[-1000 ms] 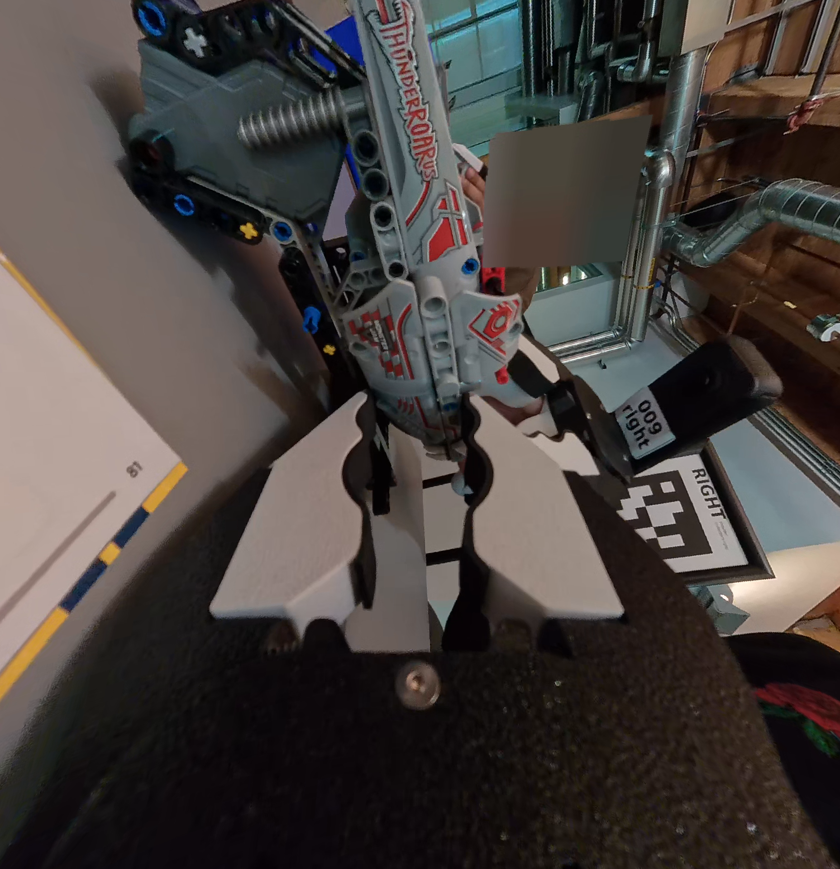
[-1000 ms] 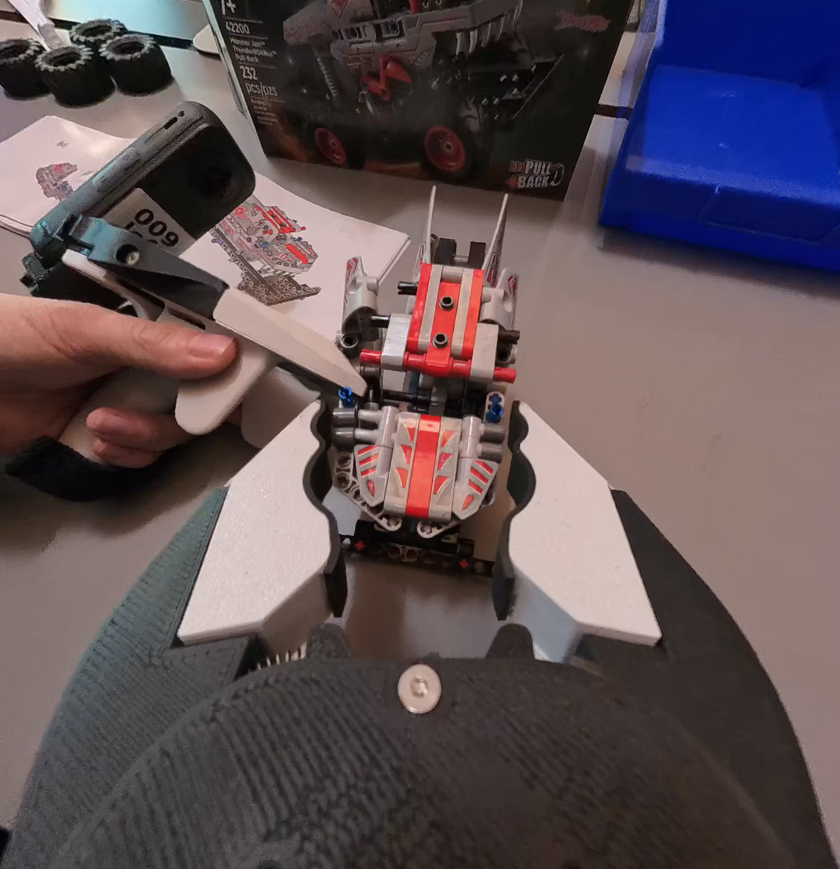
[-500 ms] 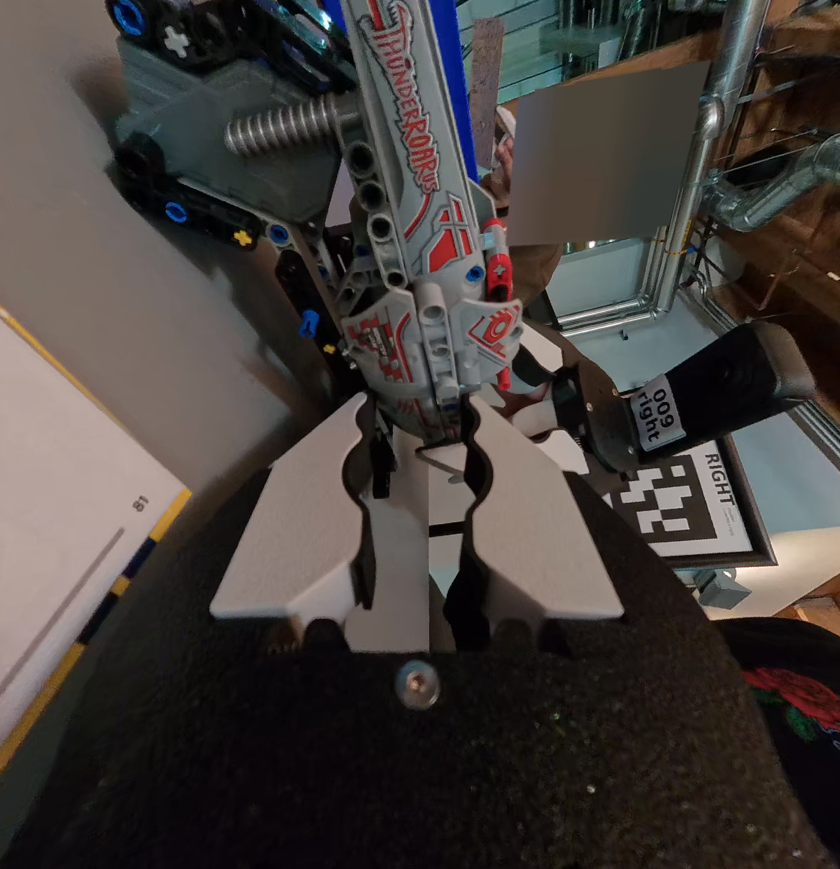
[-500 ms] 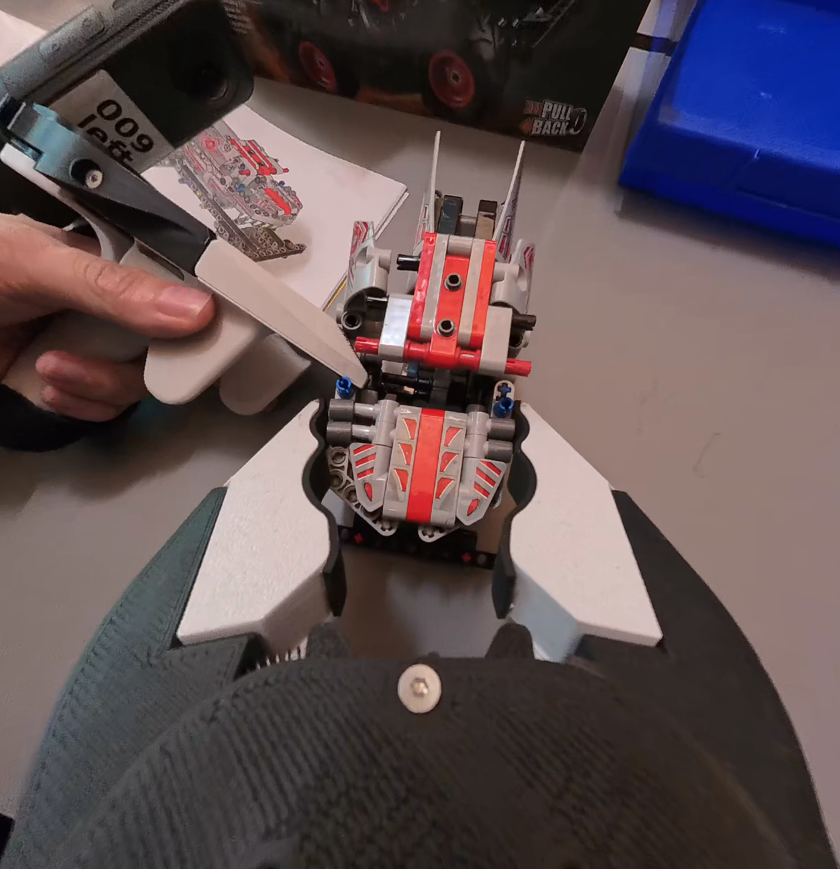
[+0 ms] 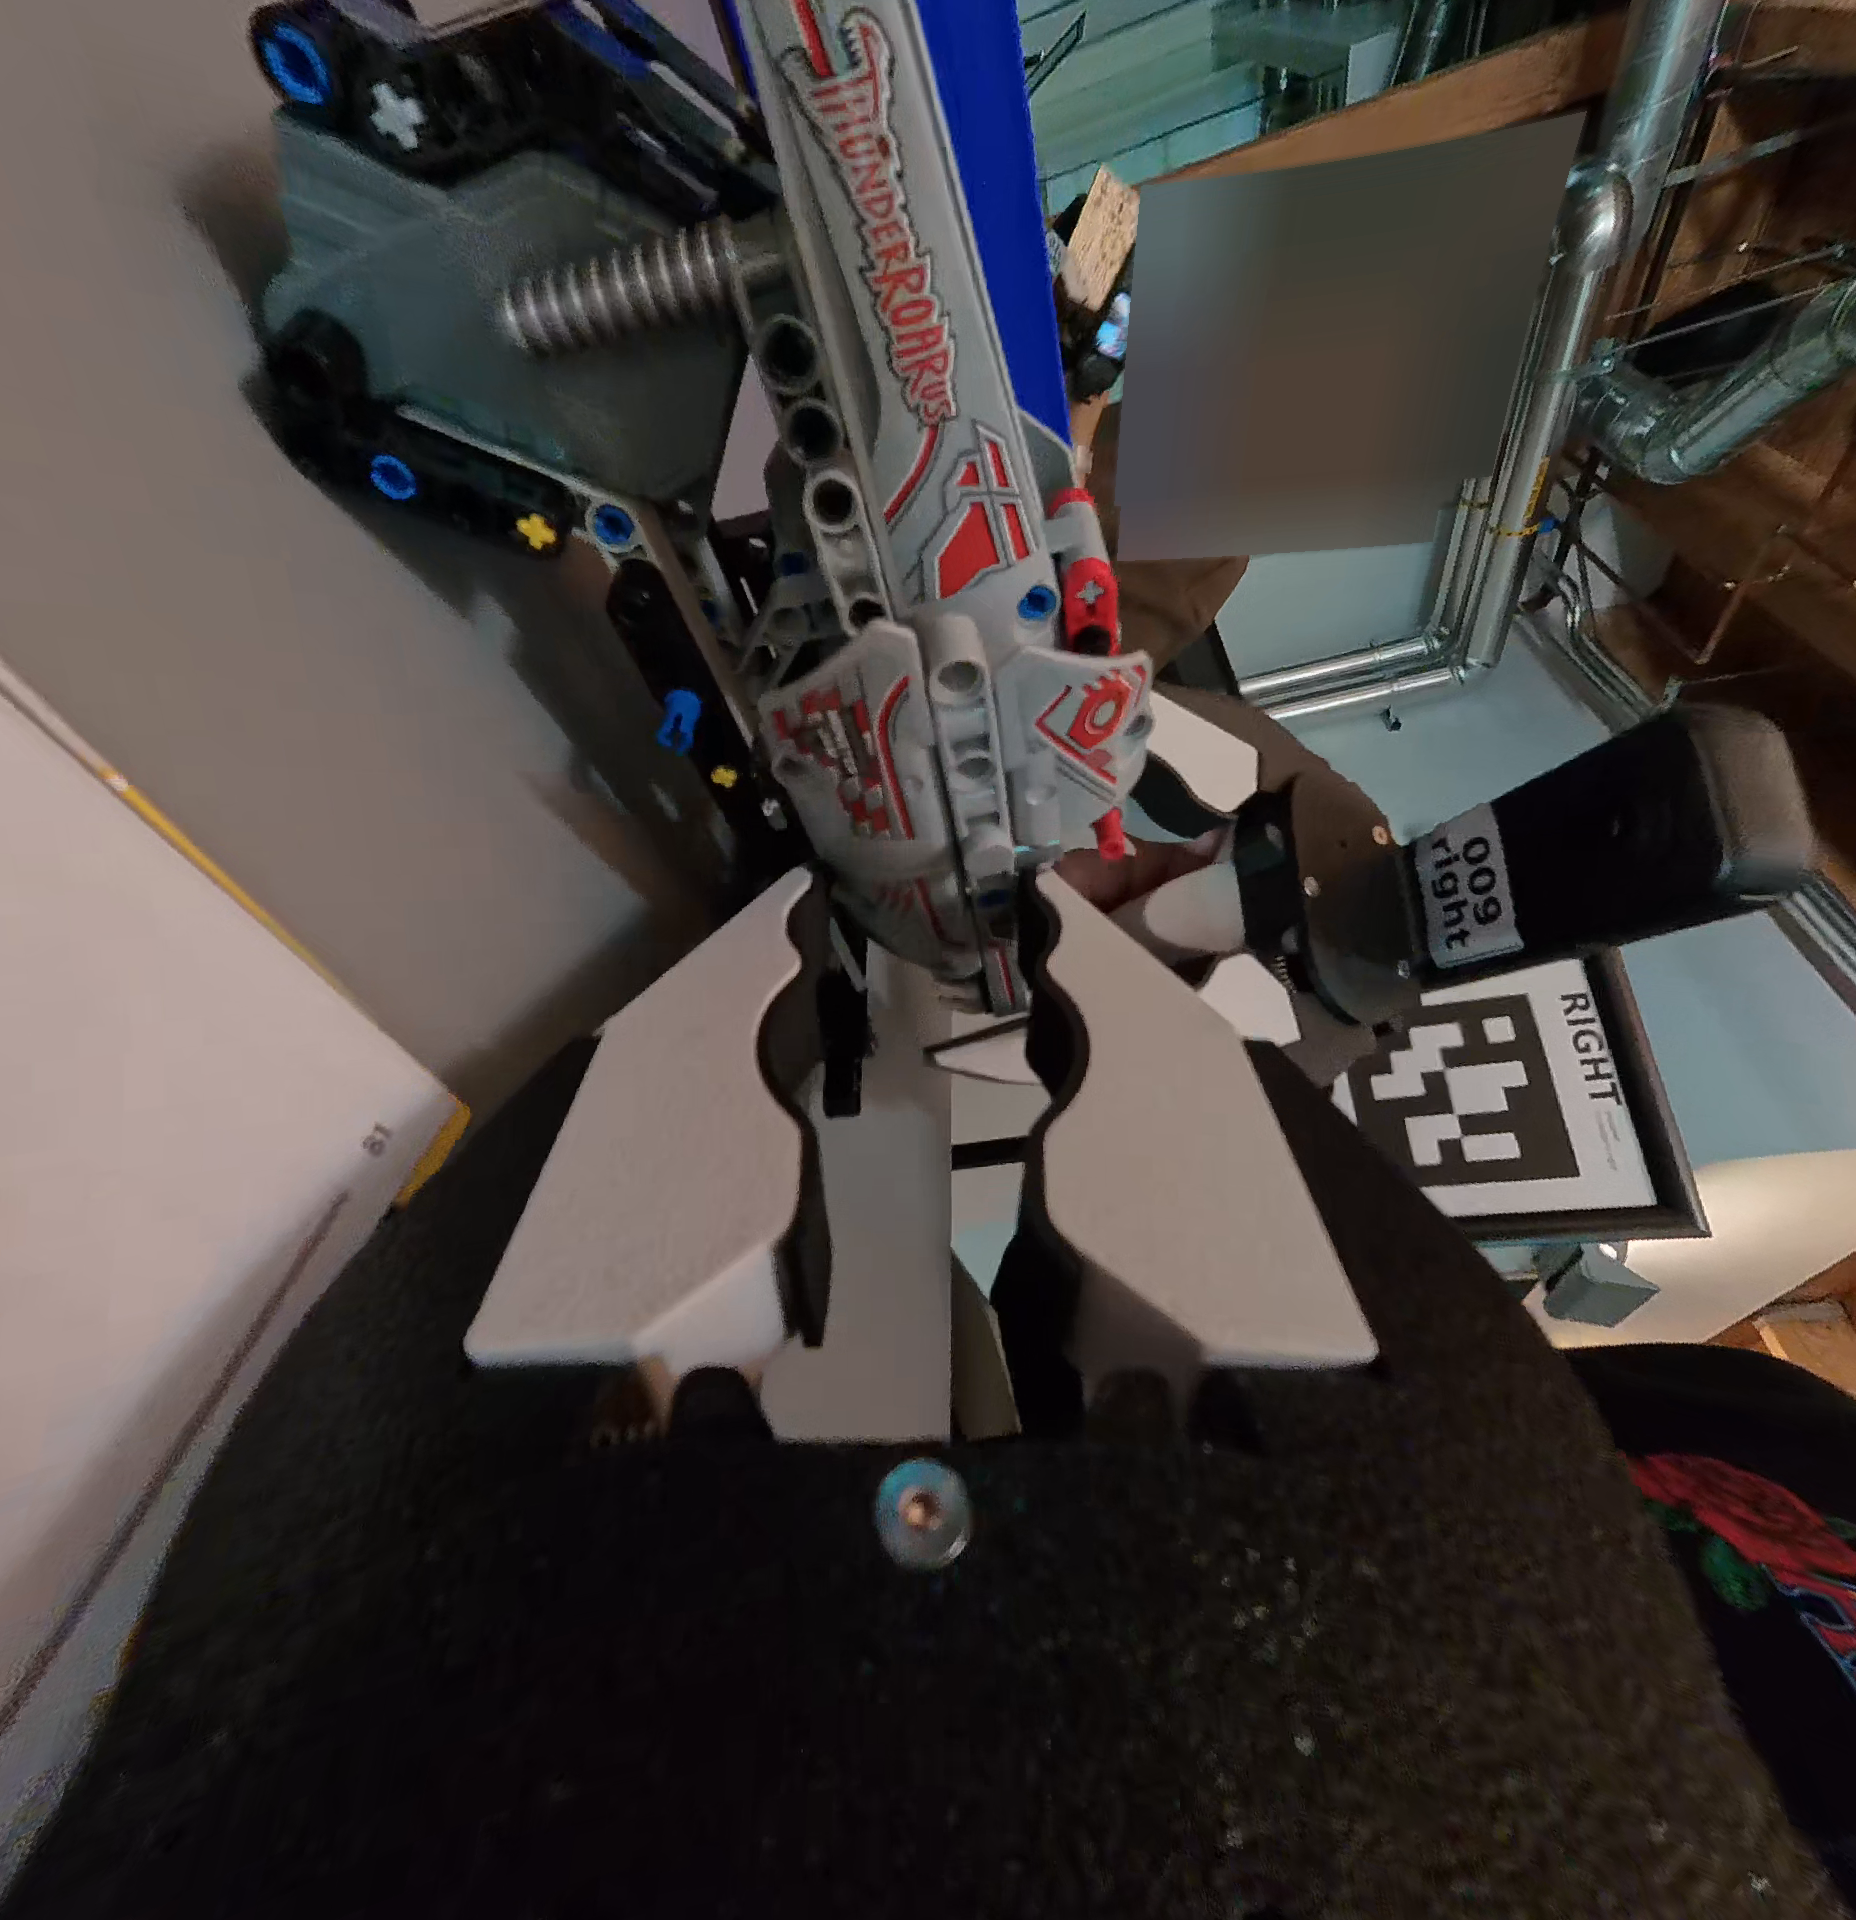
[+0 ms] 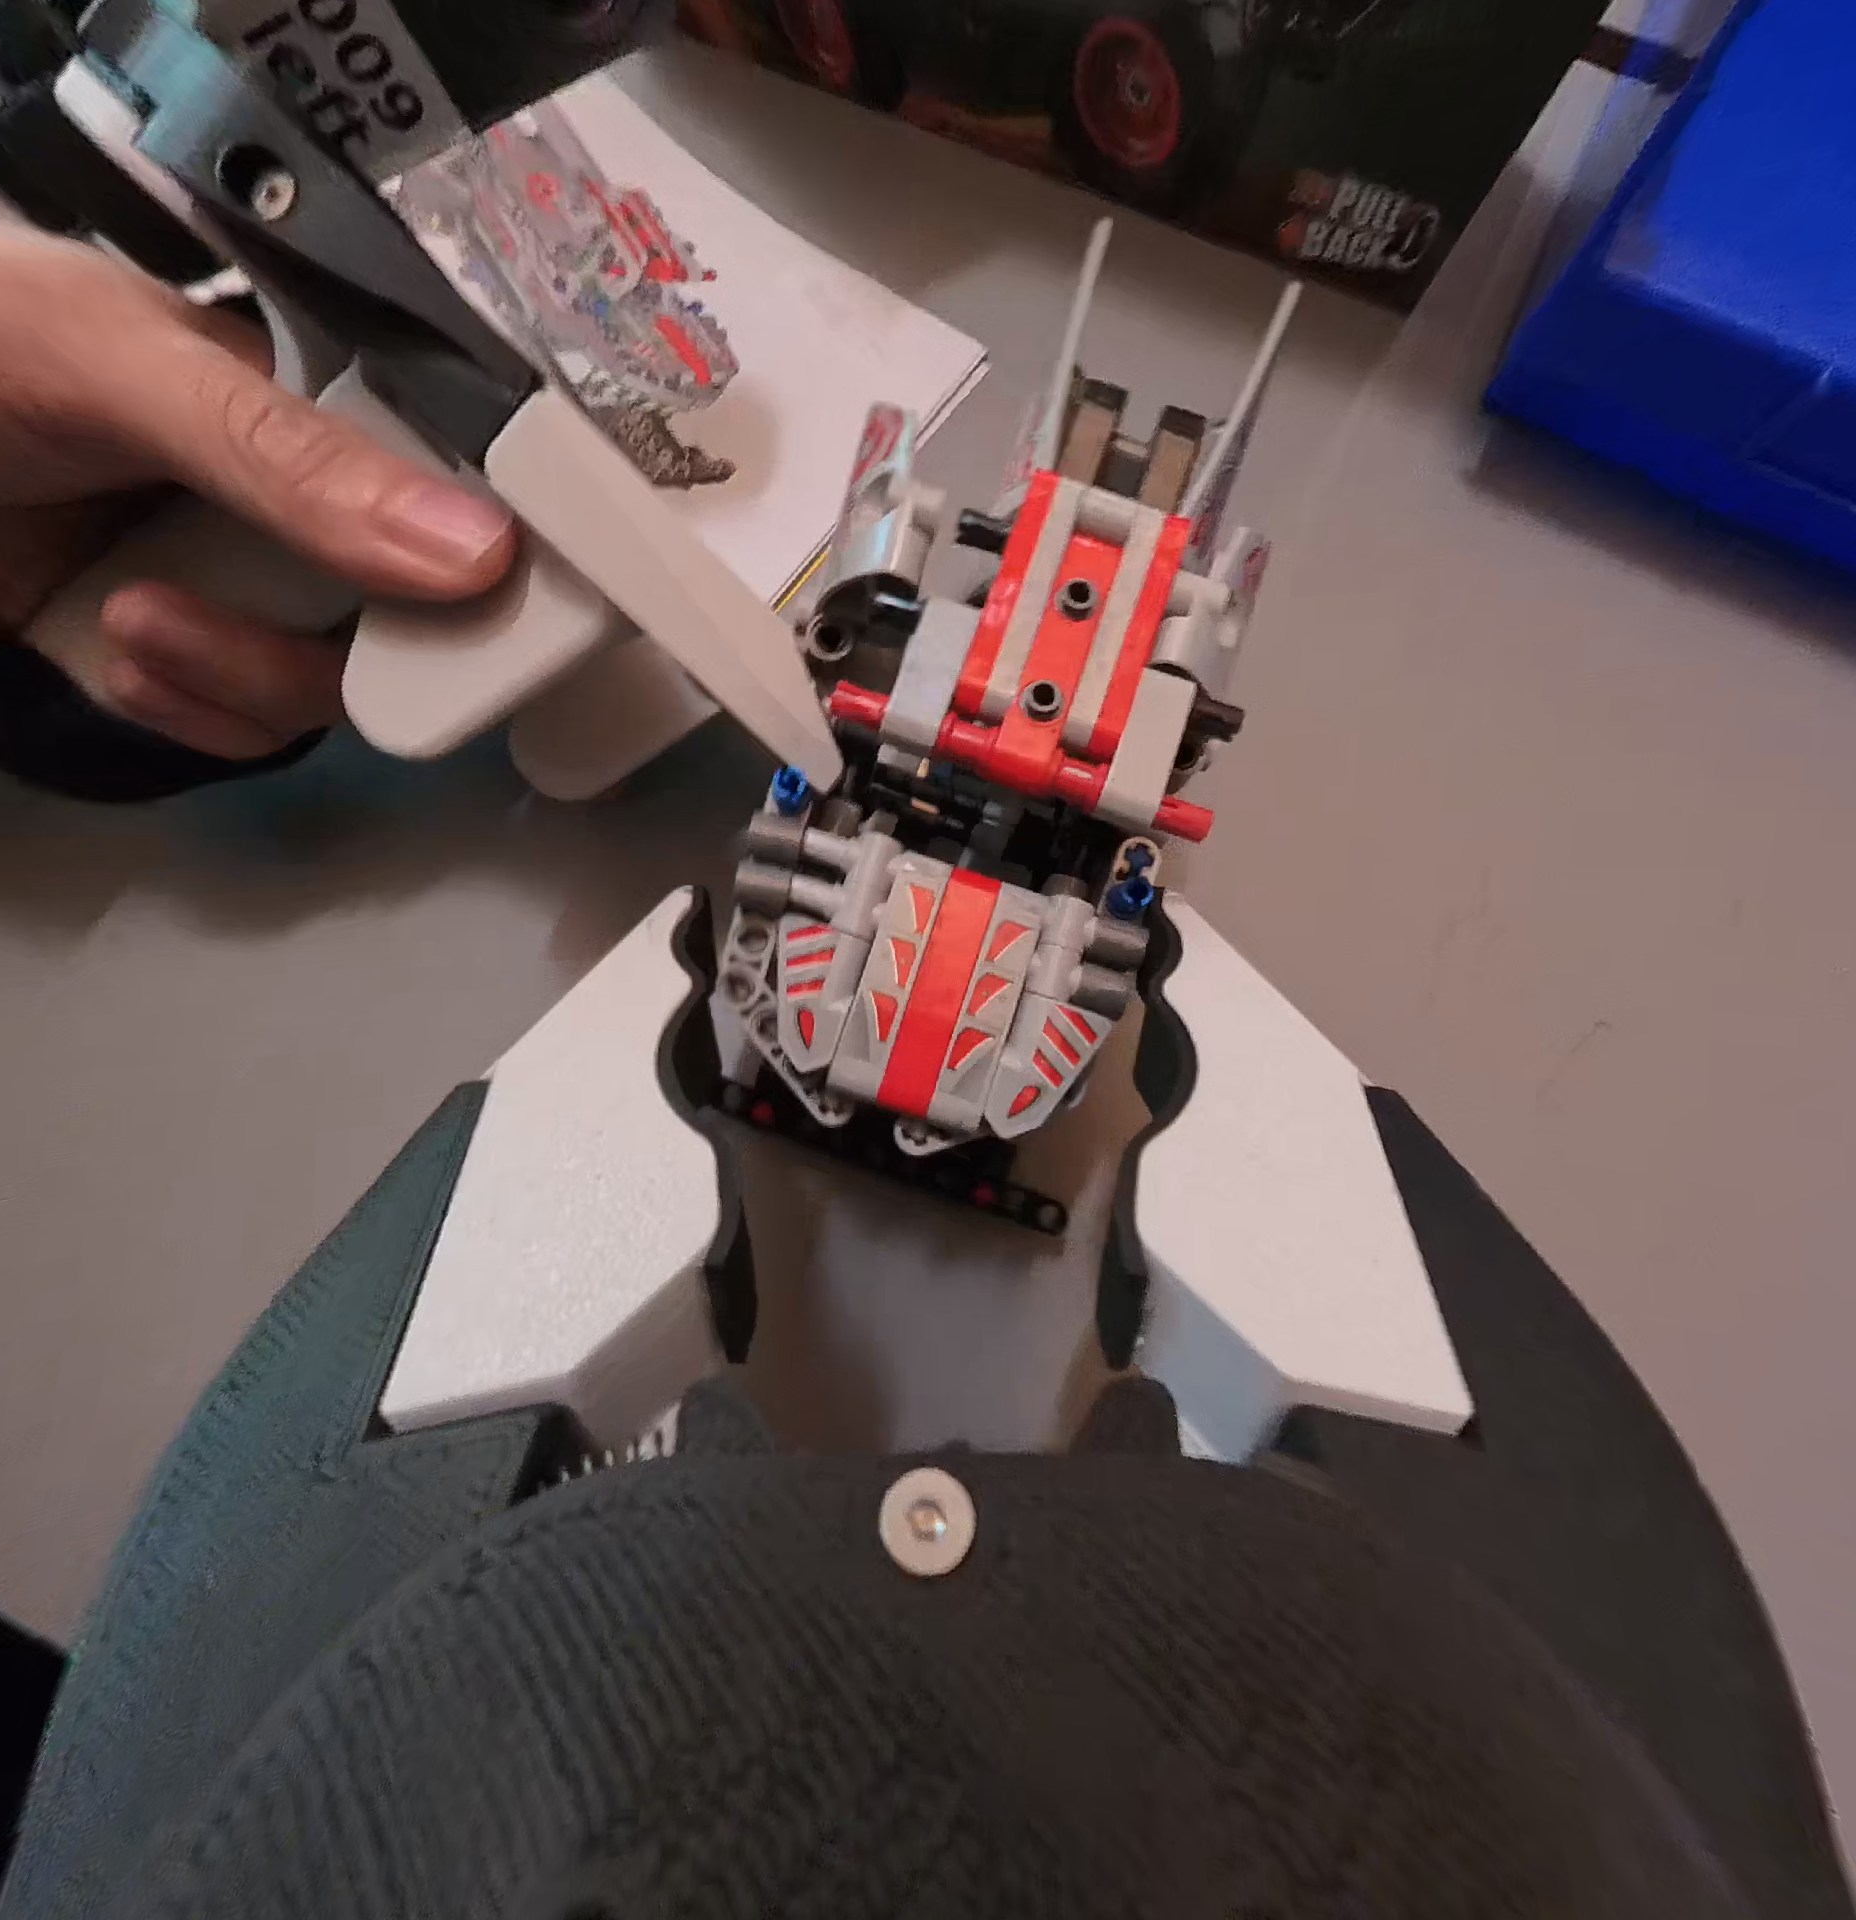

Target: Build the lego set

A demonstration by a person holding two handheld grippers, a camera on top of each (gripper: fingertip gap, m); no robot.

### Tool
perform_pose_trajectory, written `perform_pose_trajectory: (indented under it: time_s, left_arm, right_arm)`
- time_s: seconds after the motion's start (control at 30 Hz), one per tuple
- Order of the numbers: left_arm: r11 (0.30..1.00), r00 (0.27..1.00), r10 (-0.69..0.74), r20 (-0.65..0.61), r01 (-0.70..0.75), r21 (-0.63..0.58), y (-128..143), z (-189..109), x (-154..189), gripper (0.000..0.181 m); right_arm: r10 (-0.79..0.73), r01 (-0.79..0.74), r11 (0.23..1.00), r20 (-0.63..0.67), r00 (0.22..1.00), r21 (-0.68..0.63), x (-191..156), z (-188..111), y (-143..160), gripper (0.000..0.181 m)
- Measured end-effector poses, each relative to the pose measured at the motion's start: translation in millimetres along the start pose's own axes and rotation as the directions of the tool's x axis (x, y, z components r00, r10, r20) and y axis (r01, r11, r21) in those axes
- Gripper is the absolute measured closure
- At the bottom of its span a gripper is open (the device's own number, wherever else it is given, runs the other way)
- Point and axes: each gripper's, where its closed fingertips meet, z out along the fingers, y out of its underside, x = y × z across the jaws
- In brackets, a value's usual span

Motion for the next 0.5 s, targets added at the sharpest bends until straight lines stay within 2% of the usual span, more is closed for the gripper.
perform_pose_trajectory:
  time_s: [0.1,0.2,0.3,0.5]
  left_arm:
    - [0.999,0.999,-0.034,-0.03,0.034,0.016,-3.1,-0.1,0.6,0.149]
    - [0.999,0.998,-0.047,-0.047,0.048,0.014,-3.5,-0.2,0.3,0.149]
    - [0.998,0.997,-0.054,-0.053,0.055,0.013,-5.2,0.2,0.1,0.149]
    - [0.998,0.996,-0.058,-0.062,0.057,-0.007,-6.3,2.2,-0.6,0.149]
  right_arm:
    - [-0.041,0.042,0.999,-0.011,0.999,0.011,6.7,-10.1,-8.4,0.091]
    - [-0.024,0.025,0.99,-0.009,1.0,0.138,16.7,-20.6,-37.3,0.088]
    - [0.019,-0.021,0.985,0.015,1.0,0.174,29.3,-13.4,-52.8,0.082]
    - [0.035,-0.046,0.992,0.096,0.995,0.118,26.2,16.1,-58.2,0.1]
